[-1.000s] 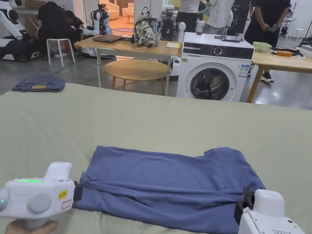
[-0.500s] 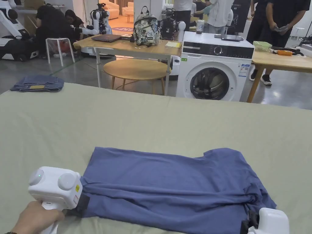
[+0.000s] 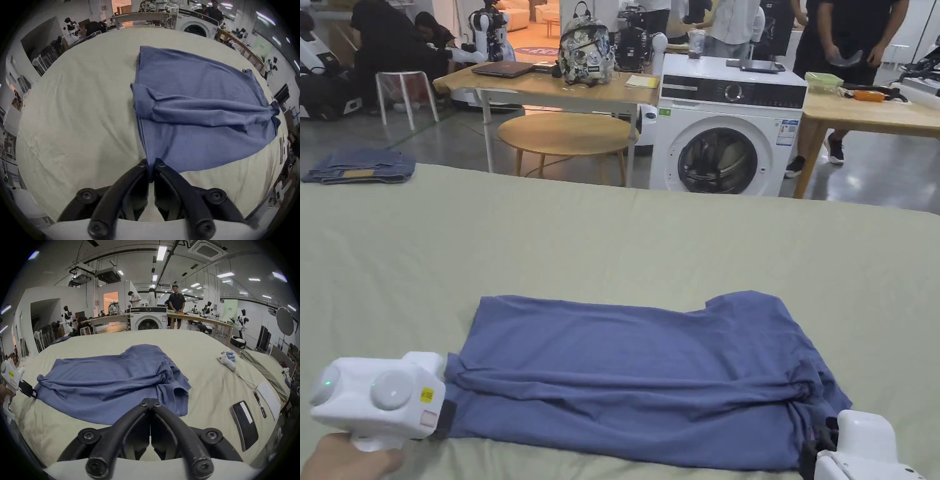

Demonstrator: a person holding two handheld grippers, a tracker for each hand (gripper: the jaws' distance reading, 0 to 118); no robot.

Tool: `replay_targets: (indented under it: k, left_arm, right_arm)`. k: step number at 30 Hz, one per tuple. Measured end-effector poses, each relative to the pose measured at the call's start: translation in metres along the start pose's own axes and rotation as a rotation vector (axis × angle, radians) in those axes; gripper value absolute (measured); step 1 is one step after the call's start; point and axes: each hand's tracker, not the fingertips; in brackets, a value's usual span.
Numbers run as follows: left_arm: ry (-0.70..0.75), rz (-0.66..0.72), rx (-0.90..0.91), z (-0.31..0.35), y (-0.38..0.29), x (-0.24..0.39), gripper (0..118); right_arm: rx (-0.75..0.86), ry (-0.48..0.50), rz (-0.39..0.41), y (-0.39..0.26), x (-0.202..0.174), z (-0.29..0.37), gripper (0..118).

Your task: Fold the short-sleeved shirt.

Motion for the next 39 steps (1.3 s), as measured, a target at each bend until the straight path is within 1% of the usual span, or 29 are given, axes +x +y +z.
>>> replay_targets:
  k: [2, 5, 6, 7, 9, 10, 11, 14, 16, 19, 21, 22, 23, 24, 26, 27, 28, 30, 33, 39]
  left_arm:
    - [-0.011, 0.005, 0.026, 0.009, -0.008, -0.004, 0]
    - [-0.021, 0.008, 0.044, 0.019, -0.019, -0.004, 0]
    - [-0.026, 0.012, 0.049, 0.020, -0.021, -0.006, 0]
    - [-0.030, 0.018, 0.053, 0.021, -0.022, -0.007, 0]
    - [-0.029, 0.019, 0.057, 0.023, -0.024, -0.002, 0]
    - [-0.027, 0.018, 0.059, 0.023, -0.024, -0.002, 0]
    - [-0.026, 0.017, 0.056, 0.023, -0.024, -0.001, 0]
    - [-0.014, 0.007, 0.054, 0.022, -0.022, 0.002, 0]
    - [-0.010, 0.002, 0.052, 0.022, -0.022, 0.004, 0]
    - [-0.006, -0.002, 0.047, 0.021, -0.023, 0.005, 0]
    - [-0.008, 0.001, 0.044, 0.021, -0.022, 0.005, 0]
    - [-0.009, 0.003, 0.043, 0.020, -0.023, 0.005, 0]
    - [-0.010, 0.005, 0.042, 0.020, -0.023, 0.005, 0]
    - [-0.010, 0.007, 0.042, 0.020, -0.023, 0.004, 0]
    - [-0.010, 0.007, 0.045, 0.021, -0.023, 0.005, 0]
    - [-0.011, 0.006, 0.047, 0.021, -0.023, 0.005, 0]
    - [-0.013, 0.003, 0.047, 0.021, -0.023, 0.005, 0]
    - [-0.011, -0.001, 0.053, 0.021, -0.023, 0.005, 0]
    - [-0.018, 0.006, 0.095, 0.029, -0.025, 0.004, 0]
    - [-0.054, 0.008, 0.200, 0.066, -0.020, 0.004, 0]
  right_arm:
    - [-0.046, -0.004, -0.011, 0.006, 0.017, -0.007, 0]
    - [-0.169, -0.029, 0.003, 0.008, 0.044, -0.035, 0]
    - [-0.208, -0.023, 0.005, 0.010, 0.052, -0.043, 5]
    - [-0.228, -0.019, 0.008, 0.009, 0.057, -0.045, 21]
    - [-0.266, -0.009, 0.011, 0.009, 0.067, -0.057, 58]
    - [-0.279, -0.007, 0.022, 0.009, 0.070, -0.063, 71]
    - [-0.275, 0.002, 0.017, 0.010, 0.072, -0.065, 72]
    - [-0.288, 0.033, 0.015, 0.012, 0.073, -0.074, 72]
    - [-0.291, 0.035, 0.025, 0.012, 0.068, -0.084, 72]
    - [-0.320, 0.048, 0.053, 0.011, 0.065, -0.104, 72]
    - [-0.385, 0.031, 0.099, 0.007, 0.061, -0.118, 71]
    - [-0.416, 0.030, 0.118, 0.002, 0.061, -0.123, 62]
    - [-0.424, 0.037, 0.121, -0.002, 0.064, -0.129, 50]
    - [-0.407, 0.043, 0.110, -0.006, 0.067, -0.128, 42]
    - [-0.373, 0.052, 0.072, -0.007, 0.073, -0.123, 32]
    - [-0.366, 0.059, 0.057, -0.005, 0.069, -0.113, 32]
    - [-0.356, 0.071, 0.029, -0.006, 0.072, -0.110, 9]
    - [-0.342, 0.087, 0.016, -0.008, 0.077, -0.106, 8]
    - [-0.312, 0.084, 0.024, -0.003, 0.075, -0.092, 6]
    - [-0.212, 0.073, 0.031, 0.029, 0.067, -0.051, 6]
